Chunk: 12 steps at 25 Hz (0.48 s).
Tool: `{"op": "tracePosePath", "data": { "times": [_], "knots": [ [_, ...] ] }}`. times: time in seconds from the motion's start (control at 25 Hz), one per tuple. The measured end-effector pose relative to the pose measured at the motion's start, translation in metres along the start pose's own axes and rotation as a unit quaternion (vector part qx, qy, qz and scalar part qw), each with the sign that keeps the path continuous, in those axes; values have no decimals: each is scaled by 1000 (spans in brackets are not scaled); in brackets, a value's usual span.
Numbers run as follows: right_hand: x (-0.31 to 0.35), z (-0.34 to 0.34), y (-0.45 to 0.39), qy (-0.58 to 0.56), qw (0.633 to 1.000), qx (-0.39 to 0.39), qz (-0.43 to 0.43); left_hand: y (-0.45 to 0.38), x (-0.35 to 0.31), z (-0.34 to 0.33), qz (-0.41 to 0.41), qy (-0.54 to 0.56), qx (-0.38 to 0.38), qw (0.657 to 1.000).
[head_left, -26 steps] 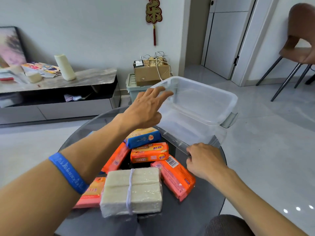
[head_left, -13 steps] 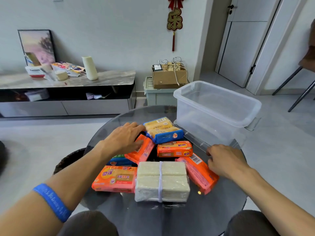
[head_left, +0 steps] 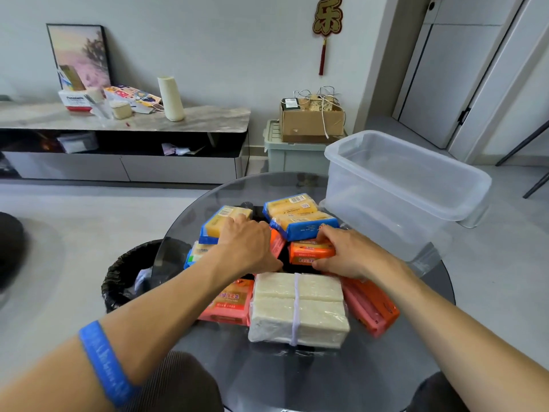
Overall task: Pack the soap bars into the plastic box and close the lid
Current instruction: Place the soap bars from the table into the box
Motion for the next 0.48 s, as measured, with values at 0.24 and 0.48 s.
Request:
{"op": "tracePosePath", "data": {
  "times": [0.24, 0.48],
  "knots": [
    [4, 20, 6, -49, 999, -5, 13, 6, 13, 12, 23, 82, -32, 996],
    [-11, 115, 56, -84, 991, -73, 68, 7, 57, 80, 52, 208, -32, 976]
  ]
}}
Point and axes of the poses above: each hand's wrist, its own y-axis away from the middle knuckle, its own z-axis out of the back of the hand, x = y × z, the point moved 9 cm from there along -y, towards the middle knuckle, and after that the axes turned 11 degrees about -z, right-handed, at the moved point
